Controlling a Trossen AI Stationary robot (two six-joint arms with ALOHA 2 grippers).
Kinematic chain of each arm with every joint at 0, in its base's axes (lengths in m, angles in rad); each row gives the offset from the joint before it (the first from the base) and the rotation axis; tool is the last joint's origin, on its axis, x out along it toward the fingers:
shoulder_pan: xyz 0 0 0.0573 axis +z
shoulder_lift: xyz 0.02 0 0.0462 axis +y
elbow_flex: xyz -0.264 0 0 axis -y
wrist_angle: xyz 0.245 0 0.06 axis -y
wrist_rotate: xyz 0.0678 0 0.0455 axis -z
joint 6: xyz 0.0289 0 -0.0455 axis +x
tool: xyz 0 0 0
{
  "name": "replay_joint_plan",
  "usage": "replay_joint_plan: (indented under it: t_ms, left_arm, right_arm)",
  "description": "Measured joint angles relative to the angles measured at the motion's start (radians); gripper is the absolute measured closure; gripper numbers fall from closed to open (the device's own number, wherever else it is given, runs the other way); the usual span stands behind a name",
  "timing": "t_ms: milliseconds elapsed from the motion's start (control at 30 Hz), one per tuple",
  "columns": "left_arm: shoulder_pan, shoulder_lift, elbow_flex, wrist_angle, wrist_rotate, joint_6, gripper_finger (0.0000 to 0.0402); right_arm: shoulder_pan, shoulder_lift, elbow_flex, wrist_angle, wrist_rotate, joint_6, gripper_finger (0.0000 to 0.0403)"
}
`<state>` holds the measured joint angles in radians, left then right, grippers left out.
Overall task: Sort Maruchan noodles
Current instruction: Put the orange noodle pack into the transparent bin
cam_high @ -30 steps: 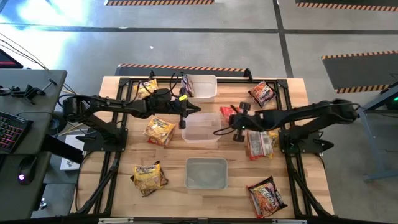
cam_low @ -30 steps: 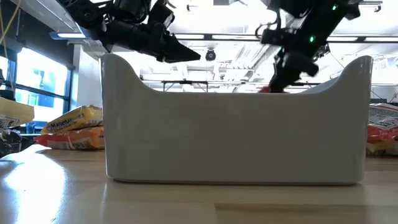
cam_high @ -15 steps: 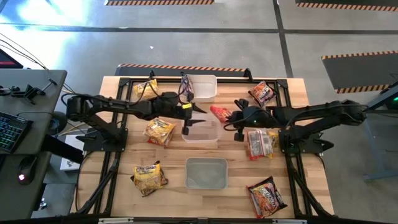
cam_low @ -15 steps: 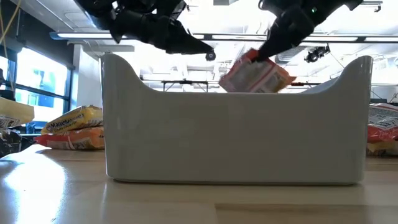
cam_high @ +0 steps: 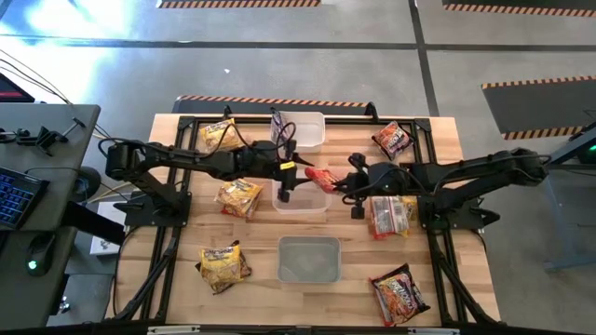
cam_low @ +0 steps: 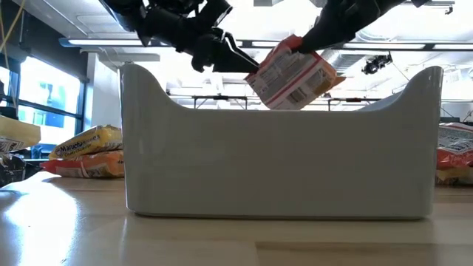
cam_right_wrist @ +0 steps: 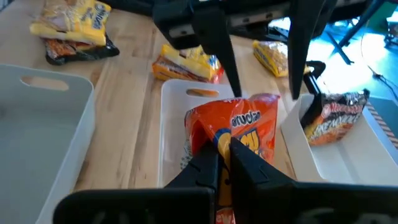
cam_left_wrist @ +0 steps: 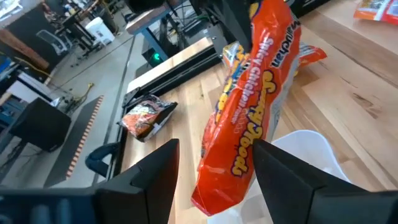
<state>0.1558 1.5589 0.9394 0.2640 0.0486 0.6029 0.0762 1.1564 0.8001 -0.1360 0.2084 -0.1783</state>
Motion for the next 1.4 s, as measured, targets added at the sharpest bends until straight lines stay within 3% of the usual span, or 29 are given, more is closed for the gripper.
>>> replay_joint_plan:
  t_ms: [267,767,1167,1400]
  left_arm:
    - [-0.011,0.000,0.000,-0.037,0.028,0.037,0.0206]
    - [-0.053,-0.001,0.011,-0.032,0.027,-0.040,0.0206]
    - [-0.061,-0.002,0.125,-0.280,0.042,0.006,0.0206]
    - [-0.083,-0.002,0.178,-0.396,-0.028,0.047,0.0229]
  right_arm:
    - [0.003,0.000,0.000,0.047,-0.022,-0.014,0.0402]
    - [0.003,0.020,0.001,0.108,-0.026,-0.041,0.0403]
    - [-0.004,0.133,0.001,0.291,0.011,-0.100,0.0403]
    - [-0.004,0.142,0.001,0.333,0.028,-0.118,0.0403]
